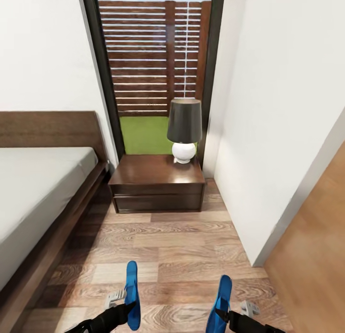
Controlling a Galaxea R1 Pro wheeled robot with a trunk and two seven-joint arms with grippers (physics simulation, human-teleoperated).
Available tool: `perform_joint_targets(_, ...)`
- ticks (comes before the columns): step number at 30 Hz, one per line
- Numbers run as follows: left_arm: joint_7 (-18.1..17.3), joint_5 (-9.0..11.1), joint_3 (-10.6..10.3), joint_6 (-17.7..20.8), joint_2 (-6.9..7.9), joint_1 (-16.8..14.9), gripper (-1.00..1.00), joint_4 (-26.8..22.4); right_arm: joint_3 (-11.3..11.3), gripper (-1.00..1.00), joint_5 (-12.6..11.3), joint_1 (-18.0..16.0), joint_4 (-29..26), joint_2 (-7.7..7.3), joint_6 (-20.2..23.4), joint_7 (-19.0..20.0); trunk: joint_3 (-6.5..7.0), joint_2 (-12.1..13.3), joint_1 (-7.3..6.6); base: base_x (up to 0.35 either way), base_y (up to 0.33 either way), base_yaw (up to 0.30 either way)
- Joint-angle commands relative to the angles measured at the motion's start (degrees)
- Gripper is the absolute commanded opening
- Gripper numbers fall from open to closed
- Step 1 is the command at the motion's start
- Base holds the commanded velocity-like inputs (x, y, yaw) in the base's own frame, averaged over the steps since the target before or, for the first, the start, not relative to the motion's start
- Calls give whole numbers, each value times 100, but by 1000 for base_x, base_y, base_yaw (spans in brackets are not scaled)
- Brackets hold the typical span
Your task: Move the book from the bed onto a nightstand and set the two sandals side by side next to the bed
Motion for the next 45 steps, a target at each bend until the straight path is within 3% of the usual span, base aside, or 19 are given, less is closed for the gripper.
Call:
perform_joint_targets(1, -16, 45, -21, -14, 3, -2, -100, 7, -9, -100, -39, -2, -2, -2, 33, 19, -5, -2, 2, 321, 0, 0)
perform_joint_targets(18, -16, 45, -29, -14, 1, -1, -100, 7, -10, -100, -39, -2, -2, -4, 33, 19, -5, -2, 2, 321, -3, 0)
perform_joint_targets(32, -16, 45, -29, -14, 3, 0, -100, 7, -9, -100, -39, -2, -4, 1, 33, 19, -5, -2, 2, 313, -125, 1)
perform_joint_targets(45, -20, 45, -22, -16, 3, -4, -100, 7, -9, -100, -39, -2, -2, 2, 33, 19, -5, -2, 2, 69, -36, 244)
